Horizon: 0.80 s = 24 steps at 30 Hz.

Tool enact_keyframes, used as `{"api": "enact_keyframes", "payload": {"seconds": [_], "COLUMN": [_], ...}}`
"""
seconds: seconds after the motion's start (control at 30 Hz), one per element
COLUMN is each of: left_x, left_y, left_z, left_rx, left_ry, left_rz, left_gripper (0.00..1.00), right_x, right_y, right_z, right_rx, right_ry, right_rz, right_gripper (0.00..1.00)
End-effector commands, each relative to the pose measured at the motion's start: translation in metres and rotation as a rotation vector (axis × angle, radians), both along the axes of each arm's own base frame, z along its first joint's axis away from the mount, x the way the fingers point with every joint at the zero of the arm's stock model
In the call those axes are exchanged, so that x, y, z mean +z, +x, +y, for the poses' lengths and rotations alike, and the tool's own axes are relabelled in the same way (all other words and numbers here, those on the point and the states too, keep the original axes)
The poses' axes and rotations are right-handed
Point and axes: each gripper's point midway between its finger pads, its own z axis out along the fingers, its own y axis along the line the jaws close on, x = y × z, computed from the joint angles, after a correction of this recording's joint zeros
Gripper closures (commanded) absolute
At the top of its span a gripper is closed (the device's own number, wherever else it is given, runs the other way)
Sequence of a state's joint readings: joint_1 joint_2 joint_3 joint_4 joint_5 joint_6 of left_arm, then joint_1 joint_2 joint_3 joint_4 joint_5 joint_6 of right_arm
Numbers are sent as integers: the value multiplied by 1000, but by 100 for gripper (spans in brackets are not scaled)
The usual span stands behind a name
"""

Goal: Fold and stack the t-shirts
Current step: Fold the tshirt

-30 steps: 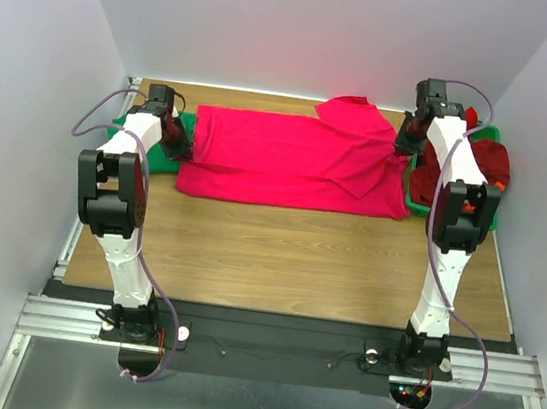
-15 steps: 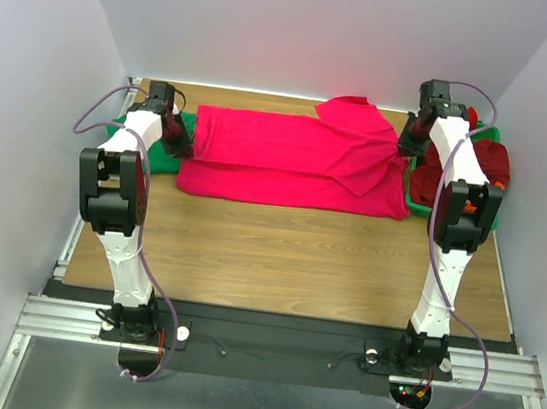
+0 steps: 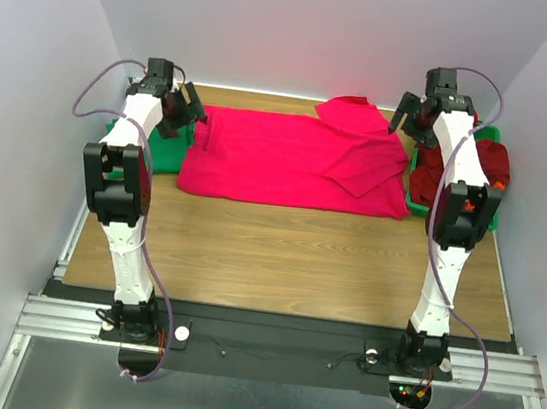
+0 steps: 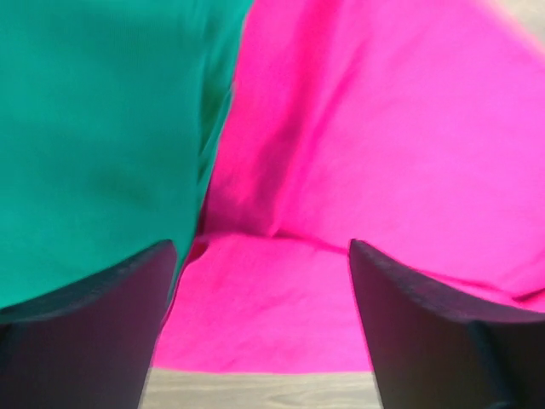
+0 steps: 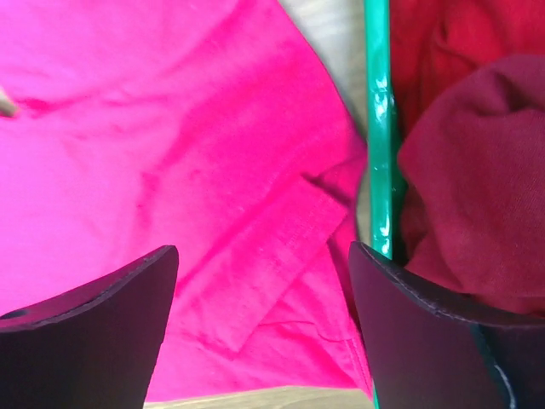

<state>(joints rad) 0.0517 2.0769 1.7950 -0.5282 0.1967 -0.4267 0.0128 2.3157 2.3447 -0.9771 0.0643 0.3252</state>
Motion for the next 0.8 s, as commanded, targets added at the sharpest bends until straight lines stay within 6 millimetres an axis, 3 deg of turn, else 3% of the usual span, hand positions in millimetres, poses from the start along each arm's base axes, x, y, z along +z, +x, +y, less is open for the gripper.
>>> {"api": "enact_keyframes", "payload": {"seconds": [0.0, 0.07, 0.1, 0.2, 0.23, 0.27, 0.33, 0.4, 0.57, 0.77], "left_x": [78, 75, 80, 55, 47, 33, 22, 8, -23, -53], "left_y": [12, 8, 5, -13, -17, -25, -28, -35, -39, -53], "left_z": [-7, -16, -38, -66, -75, -93, -109, -129, -147, -146], "left_rx": [-8, -26, -74, -138, -158, -194, -224, -261, -295, -321], "left_ry": [43, 54, 55, 39, 34, 17, 5, -8, -15, -11], "left_rz": [-188, -194, -219, -177, -165, -139, -132, -108, -59, -19], "left_gripper": [3, 2, 1, 1, 1, 1, 1, 1, 1, 1], "right_x": [57, 61, 62, 57, 37, 41, 20, 12, -19, -54], "right_y": [1, -3, -14, -26, -38, -41, -55, -62, -78, -94], "right_z": [3, 11, 14, 28, 32, 40, 45, 54, 71, 82], "right_rx": [26, 62, 73, 121, 131, 156, 168, 191, 224, 237], "right_ry": [28, 62, 75, 132, 146, 162, 174, 189, 221, 232], "right_rz": [-133, -146, -137, -135, -82, -96, -42, -26, 42, 106], "right_gripper": [12, 12, 13, 15, 15, 16, 16, 16, 16, 17]}}
